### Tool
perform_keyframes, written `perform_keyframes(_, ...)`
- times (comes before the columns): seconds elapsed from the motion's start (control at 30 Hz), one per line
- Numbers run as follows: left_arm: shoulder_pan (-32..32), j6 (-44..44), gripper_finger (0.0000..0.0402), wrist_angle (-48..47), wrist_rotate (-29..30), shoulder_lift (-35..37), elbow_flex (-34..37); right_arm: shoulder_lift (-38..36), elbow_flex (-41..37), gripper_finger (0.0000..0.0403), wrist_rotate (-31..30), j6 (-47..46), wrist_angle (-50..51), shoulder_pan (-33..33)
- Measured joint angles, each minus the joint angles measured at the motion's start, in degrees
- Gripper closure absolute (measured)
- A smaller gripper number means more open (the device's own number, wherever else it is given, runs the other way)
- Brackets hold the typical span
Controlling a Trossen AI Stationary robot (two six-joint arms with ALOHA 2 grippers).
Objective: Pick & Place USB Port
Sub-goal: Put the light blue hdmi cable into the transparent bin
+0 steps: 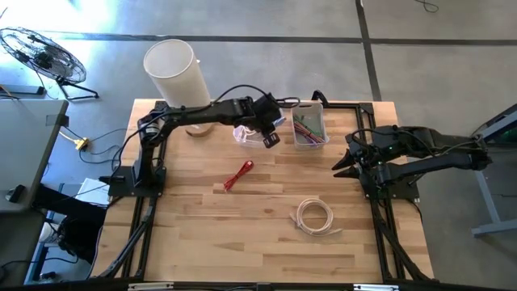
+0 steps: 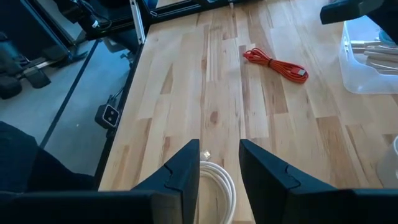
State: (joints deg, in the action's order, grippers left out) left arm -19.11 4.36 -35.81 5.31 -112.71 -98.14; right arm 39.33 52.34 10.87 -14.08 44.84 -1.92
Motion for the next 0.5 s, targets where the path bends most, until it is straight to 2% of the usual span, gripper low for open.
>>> perform_keyframes(0.33, -1.80, 0.30, 0.0368, -3.94, -0.08, 0.00, 0.14, 0.00, 0.00, 0.0297, 1.67, -0.63, 0.00, -0.02)
perform_keyframes(0.5, -2.59, 1.61, 0.0309, -5.32, -2.21, 0.01, 0.14, 0.01, 0.00, 0.0297, 1.68, -0.90, 0.00, -0.02)
